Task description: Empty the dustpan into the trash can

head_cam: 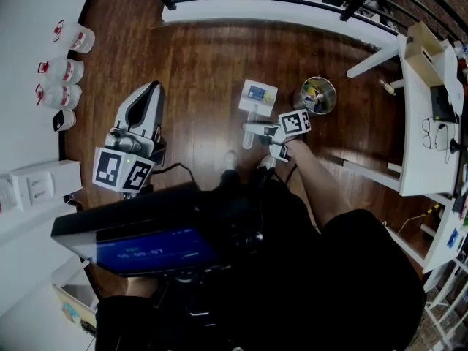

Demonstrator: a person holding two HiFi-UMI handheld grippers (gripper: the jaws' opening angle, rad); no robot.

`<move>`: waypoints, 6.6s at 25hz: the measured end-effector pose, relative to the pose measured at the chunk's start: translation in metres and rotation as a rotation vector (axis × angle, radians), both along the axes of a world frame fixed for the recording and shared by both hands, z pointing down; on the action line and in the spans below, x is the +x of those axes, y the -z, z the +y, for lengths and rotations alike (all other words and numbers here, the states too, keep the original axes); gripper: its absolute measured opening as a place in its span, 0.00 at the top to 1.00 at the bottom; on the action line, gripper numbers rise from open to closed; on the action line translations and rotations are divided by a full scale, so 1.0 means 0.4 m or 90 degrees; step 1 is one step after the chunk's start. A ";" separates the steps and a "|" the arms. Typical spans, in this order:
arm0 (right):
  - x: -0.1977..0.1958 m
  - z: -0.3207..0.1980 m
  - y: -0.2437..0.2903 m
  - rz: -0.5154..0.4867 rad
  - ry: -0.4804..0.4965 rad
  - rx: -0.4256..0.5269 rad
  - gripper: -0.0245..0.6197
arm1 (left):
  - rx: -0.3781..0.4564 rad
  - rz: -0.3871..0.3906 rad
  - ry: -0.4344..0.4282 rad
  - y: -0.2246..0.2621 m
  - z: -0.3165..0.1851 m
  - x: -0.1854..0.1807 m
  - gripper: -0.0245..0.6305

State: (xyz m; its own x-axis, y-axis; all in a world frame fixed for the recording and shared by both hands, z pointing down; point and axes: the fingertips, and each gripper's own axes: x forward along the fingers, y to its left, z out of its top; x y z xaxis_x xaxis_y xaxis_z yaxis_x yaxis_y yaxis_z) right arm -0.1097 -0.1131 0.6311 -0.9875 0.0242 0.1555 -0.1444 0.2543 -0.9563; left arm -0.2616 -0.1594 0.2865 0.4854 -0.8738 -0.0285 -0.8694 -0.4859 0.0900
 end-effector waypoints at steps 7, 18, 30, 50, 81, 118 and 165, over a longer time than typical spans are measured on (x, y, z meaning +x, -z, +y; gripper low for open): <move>-0.005 -0.002 -0.021 -0.016 -0.004 -0.012 0.83 | -0.010 0.006 0.004 -0.008 -0.001 -0.006 0.96; 0.016 0.010 -0.020 0.010 0.006 0.011 0.83 | -0.022 0.017 -0.005 -0.022 0.011 -0.006 0.96; 0.055 0.048 0.010 0.006 0.006 0.026 0.82 | -0.048 0.051 -0.024 -0.057 0.029 -0.010 0.96; 0.110 0.109 0.269 -0.041 0.015 0.081 0.79 | -0.254 0.232 -0.176 -0.316 -0.020 0.130 0.79; 0.432 0.118 0.950 -0.081 -0.043 0.374 0.77 | -0.771 0.924 -0.272 -0.665 -0.183 0.848 0.46; 0.704 0.403 0.969 0.149 0.102 0.412 0.76 | -1.009 1.053 -0.441 -0.622 0.006 1.385 0.74; 0.589 0.257 0.856 0.231 0.650 0.127 0.77 | -0.927 1.420 -0.353 -0.725 -0.140 1.378 0.79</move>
State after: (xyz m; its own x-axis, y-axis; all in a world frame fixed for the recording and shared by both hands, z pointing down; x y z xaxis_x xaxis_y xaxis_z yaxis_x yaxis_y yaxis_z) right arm 0.1260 -0.0103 0.2888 -0.4120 0.7451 0.5245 -0.0424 0.5594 -0.8278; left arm 0.2894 -0.2154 0.5766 0.6257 -0.7077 -0.3281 0.7765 0.5247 0.3490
